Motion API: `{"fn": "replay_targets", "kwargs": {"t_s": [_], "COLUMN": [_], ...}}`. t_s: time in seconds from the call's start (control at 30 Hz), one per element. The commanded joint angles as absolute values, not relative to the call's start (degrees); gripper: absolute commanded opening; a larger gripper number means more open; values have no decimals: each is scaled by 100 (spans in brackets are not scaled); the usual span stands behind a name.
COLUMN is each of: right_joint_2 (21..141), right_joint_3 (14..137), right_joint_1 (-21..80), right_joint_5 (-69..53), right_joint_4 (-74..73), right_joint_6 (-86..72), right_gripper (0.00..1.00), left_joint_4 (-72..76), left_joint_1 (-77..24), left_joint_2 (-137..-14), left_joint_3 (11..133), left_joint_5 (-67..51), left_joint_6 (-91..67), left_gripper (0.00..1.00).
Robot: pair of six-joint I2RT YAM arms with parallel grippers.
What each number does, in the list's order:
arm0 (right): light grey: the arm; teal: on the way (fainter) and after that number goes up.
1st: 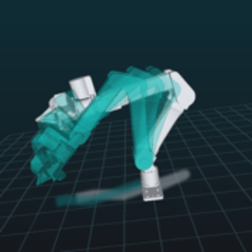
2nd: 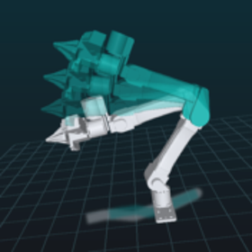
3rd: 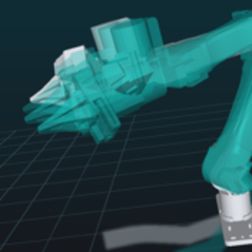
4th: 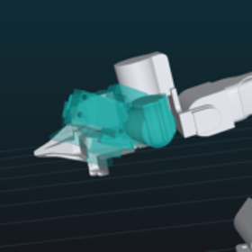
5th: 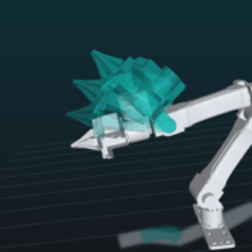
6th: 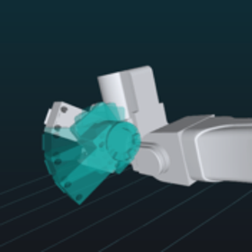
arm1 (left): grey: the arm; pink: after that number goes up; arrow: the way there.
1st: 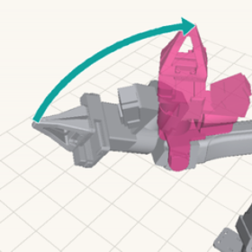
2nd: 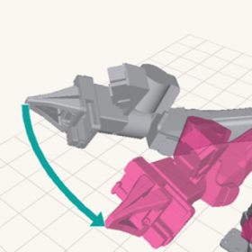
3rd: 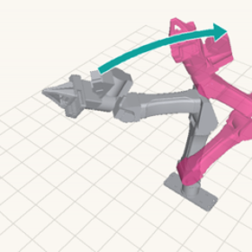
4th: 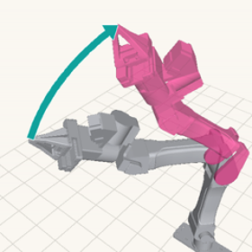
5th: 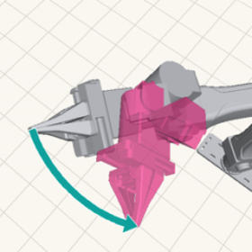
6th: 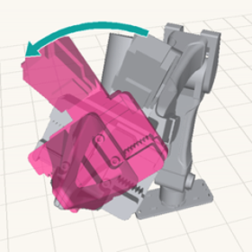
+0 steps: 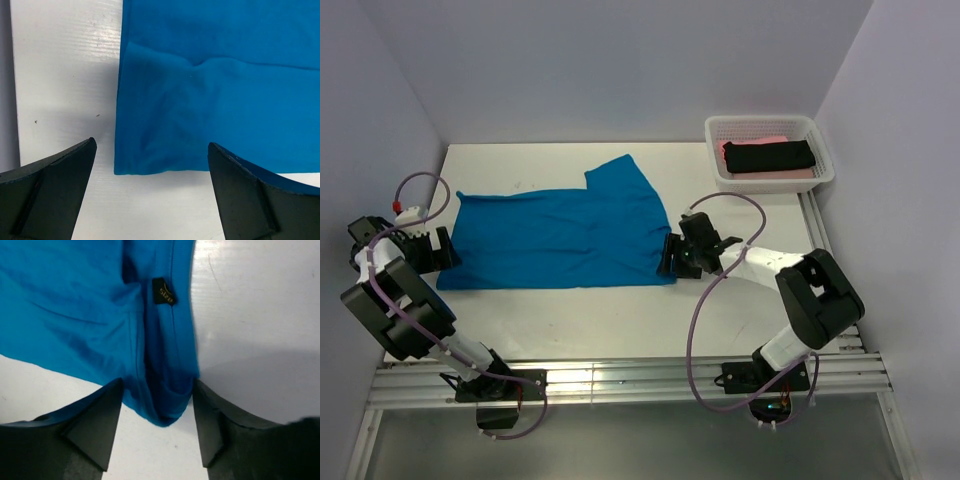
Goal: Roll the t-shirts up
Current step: Fold the tshirt
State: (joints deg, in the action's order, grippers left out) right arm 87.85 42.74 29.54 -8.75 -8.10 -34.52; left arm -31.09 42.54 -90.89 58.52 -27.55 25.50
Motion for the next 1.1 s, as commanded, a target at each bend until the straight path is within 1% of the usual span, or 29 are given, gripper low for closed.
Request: {"fn": "replay_targets", "kwargs": {"t_s": [0.0,0.03,0.1,0.17,0.2,0.27,0.3,0.37,0.43,0.47,0.5,0.6,0.63,0.7,0.73,0.77,0.8,0.87,0.9,0.97,1.0,1.07], "right_joint_2": [8947,8965,8939,8851,8816,8719,8693,8622,8552,8534,8525,8560,8604,8648,8683,8710,8710,8710,8684,8657,8622,8587], "right_joint_3": [4333,4324,4219,4114,4078,4000,3982,3912,3876,3859,3858,3902,3902,3937,3955,3964,3964,3964,3955,3946,3938,3894], "right_joint_1": [2997,2988,2988,2988,2988,2997,2988,2997,2997,2997,2997,2997,2997,3006,2997,2997,2997,3006,3006,3006,2997,2997], "right_joint_5": [-914,-949,-975,-906,-862,-774,-773,-782,-712,-677,-625,-624,-659,-729,-747,-756,-782,-782,-765,-756,-756,-765], "right_joint_4": [-580,-571,-571,-624,-685,-764,-852,-949,-1046,-1081,-1133,-1160,-1134,-1081,-1081,-1081,-1081,-1107,-1116,-1160,-1178,-1221], "right_joint_6": [-3586,-3621,-3656,-3718,-3726,-3727,-3718,-3657,-3621,-3595,-3586,-3542,-3533,-3533,-3533,-3533,-3533,-3516,-3524,-3516,-3507,-3507], "right_gripper": [63,60,50,45,39,37,33,32,23,21,16,5,2,0,0,0,0,0,0,0,0,0], "left_joint_4": [-3076,-3076,-3085,-3094,-3085,-3085,-3094,-3111,-3068,-3050,-3059,-3146,-3155,-3112,-3094,-3059,-3041,-2980,-2945,-2883,-2892,-2996], "left_joint_1": [4307,4333,4385,4447,4465,4482,4491,4526,4579,4597,4614,4667,4667,4658,4658,4658,4667,4676,4676,4676,4676,4676], "left_joint_2": [-8991,-9000,-9000,-9017,-9026,-9079,-9105,-9149,-9167,-9184,-9193,-9325,-9369,-9553,-9684,-9746,-9799,-9922,-9975,-10028,-10072,-10107], "left_joint_3": [5792,5783,5757,5713,5704,5660,5651,5590,5546,5528,5494,5484,5493,5528,5572,5581,5590,5625,5616,5642,5643,5695], "left_joint_5": [-2786,-2743,-2725,-2646,-2611,-2567,-2549,-2523,-2461,-2461,-2496,-2601,-2689,-2681,-2663,-2646,-2628,-2619,-2602,-2575,-2593,-2619], "left_joint_6": [2725,2733,2751,2768,2769,2769,2760,2760,2734,2725,2699,2654,2628,2549,2531,2514,2505,2470,2461,2408,2417,2478], "left_gripper": [100,100,100,100,100,99,99,99,99,99,99,91,85,76,72,71,65,58,51,44,32,18]}}
